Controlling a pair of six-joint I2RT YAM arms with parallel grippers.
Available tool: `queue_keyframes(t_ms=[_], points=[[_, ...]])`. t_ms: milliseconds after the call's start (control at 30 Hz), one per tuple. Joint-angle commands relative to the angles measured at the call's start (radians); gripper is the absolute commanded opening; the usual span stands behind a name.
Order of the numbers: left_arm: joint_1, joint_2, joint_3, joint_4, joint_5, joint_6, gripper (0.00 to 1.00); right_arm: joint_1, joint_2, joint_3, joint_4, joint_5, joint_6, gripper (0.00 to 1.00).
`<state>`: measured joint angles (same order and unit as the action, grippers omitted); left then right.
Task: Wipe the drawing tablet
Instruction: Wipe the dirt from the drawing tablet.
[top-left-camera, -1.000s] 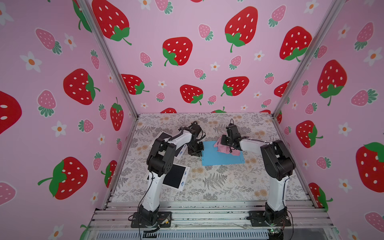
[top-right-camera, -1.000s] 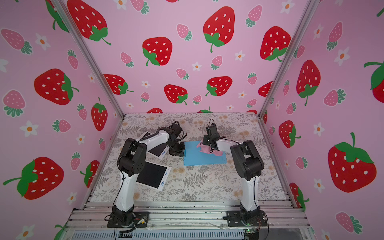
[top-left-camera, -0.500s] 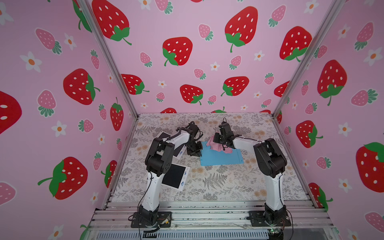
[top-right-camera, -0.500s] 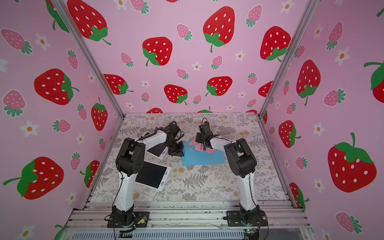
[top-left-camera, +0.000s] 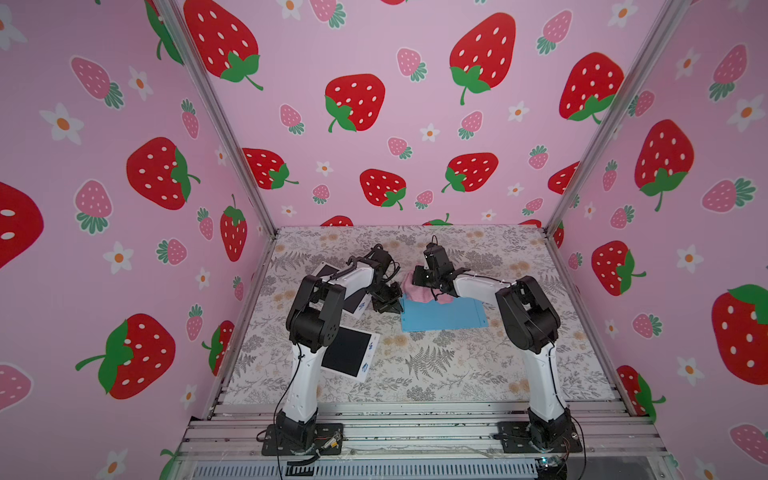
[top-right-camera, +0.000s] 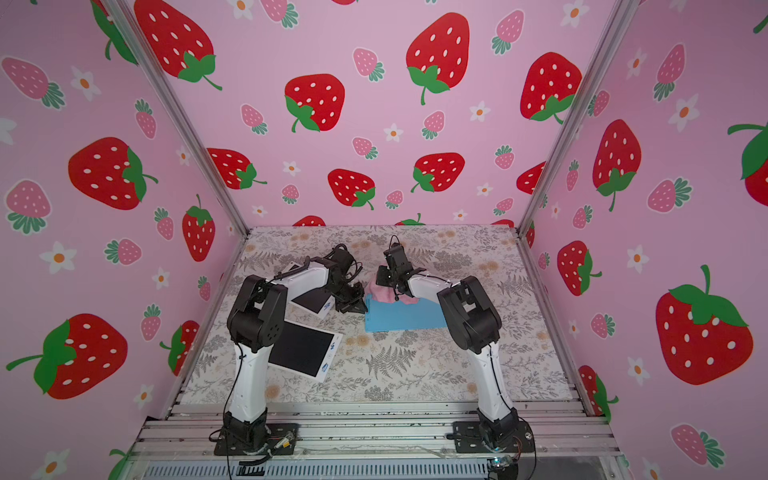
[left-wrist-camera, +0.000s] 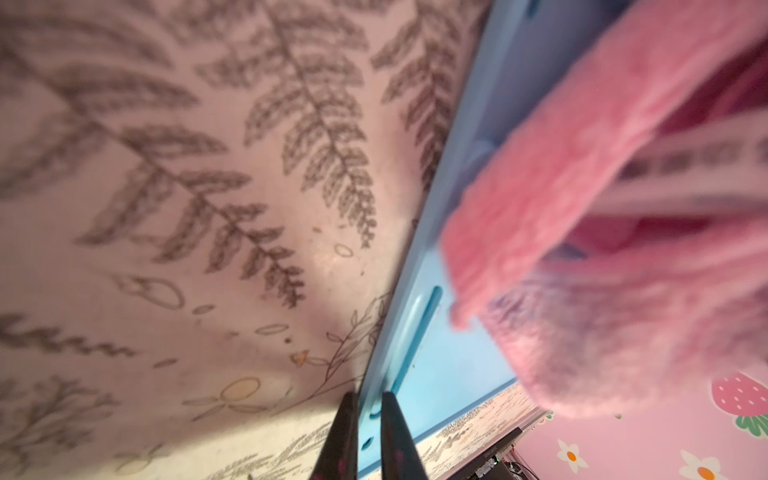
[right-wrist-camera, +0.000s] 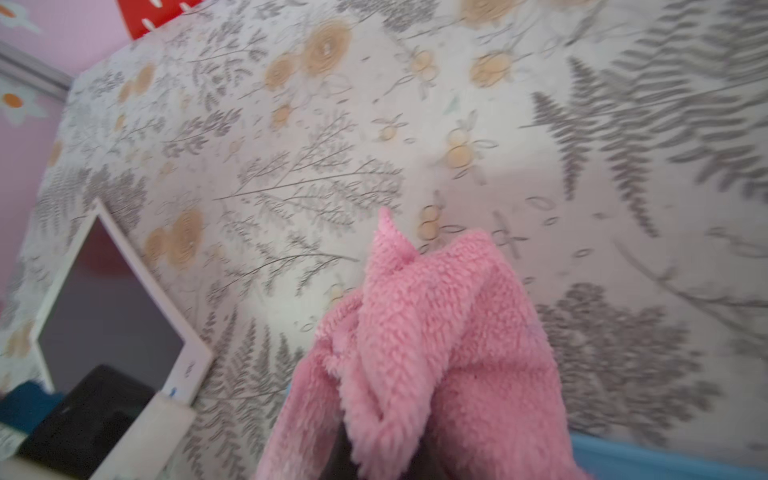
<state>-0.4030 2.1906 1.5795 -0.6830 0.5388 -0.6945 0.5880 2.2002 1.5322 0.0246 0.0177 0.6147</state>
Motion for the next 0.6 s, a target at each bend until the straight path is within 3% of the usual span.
queue_keyframes(t_ms=[0,233,400,567], points=[[-0.007,0.098,-0.059,-0.027,-0.097,-0.014,0.13,0.057,0.073,0.116,-0.05,-0.036,-0.005,0.0],[-0.002,0.093,-0.078,-0.017,-0.095,-0.028,0.13,0.008,0.111,0.135,-0.096,-0.03,0.115,0.0],[-0.002,0.089,-0.09,-0.004,-0.098,-0.041,0.13,-0.07,0.037,0.032,-0.099,-0.025,0.06,0.0],[-0.002,0.084,-0.087,0.001,-0.099,-0.046,0.13,-0.021,0.046,0.078,-0.113,-0.058,-0.002,0.0]])
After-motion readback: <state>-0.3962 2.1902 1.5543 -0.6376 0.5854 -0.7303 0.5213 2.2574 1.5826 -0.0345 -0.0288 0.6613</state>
